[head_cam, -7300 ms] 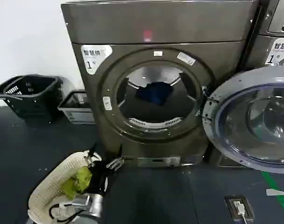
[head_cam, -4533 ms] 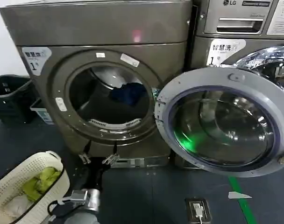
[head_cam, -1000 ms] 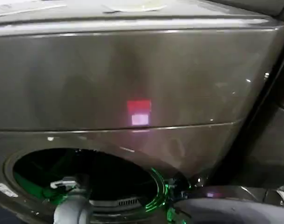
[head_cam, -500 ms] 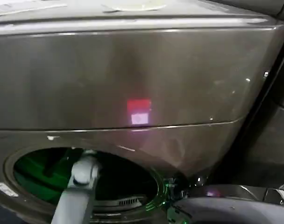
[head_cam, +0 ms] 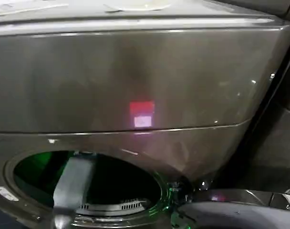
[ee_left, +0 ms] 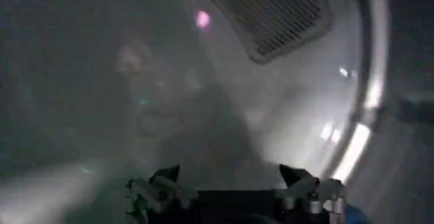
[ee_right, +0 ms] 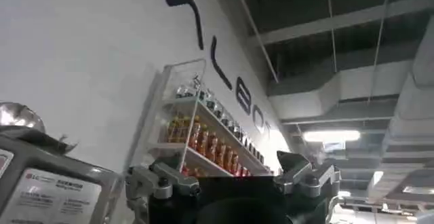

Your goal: Grasp the clothes from the dryer.

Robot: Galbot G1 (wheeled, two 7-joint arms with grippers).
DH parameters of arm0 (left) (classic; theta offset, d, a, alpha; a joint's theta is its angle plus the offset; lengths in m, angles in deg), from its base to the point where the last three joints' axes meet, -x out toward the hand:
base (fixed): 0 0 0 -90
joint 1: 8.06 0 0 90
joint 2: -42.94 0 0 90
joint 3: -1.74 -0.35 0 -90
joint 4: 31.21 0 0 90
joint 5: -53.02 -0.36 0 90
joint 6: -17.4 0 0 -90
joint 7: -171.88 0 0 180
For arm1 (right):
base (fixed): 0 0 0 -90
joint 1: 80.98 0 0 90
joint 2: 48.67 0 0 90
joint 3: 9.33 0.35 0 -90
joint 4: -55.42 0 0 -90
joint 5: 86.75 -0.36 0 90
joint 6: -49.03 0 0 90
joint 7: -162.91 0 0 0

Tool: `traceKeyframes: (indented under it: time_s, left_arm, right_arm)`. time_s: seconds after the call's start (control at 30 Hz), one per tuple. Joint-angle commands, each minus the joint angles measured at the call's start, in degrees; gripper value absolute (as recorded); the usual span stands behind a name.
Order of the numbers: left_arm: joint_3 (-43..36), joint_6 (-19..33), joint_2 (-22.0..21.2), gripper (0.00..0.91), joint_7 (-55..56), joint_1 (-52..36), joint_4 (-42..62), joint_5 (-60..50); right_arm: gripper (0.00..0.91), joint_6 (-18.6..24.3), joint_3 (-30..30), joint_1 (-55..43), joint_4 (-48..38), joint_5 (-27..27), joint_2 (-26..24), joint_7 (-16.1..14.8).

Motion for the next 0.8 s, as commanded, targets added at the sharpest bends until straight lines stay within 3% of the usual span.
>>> traceKeyframes:
  time_s: [0.03, 0.3, 0.8]
  left_arm:
    - [-16.8, 8.1, -1.5, 0.907, -12.8, -13.1, 23.0, -12.4]
    - [-19.3, 10.1, -3.5, 0.907, -18.2, -17.5, 29.2, -18.3]
    - [-22.2, 8.5, -6.2, 0.907, -14.9, -19.7, 35.5, -19.0]
  right_arm:
    - [0.907, -0.1, 1.4, 0.8, 0.1, -0.1, 0.6, 0.0]
    - [0.907, -0.2, 1.4, 0.6, 0.6, 0.0, 1.0, 0.0]
    - [0.907, -0.1, -0.4, -0.6, 1.4, 0.1, 0.8, 0.0]
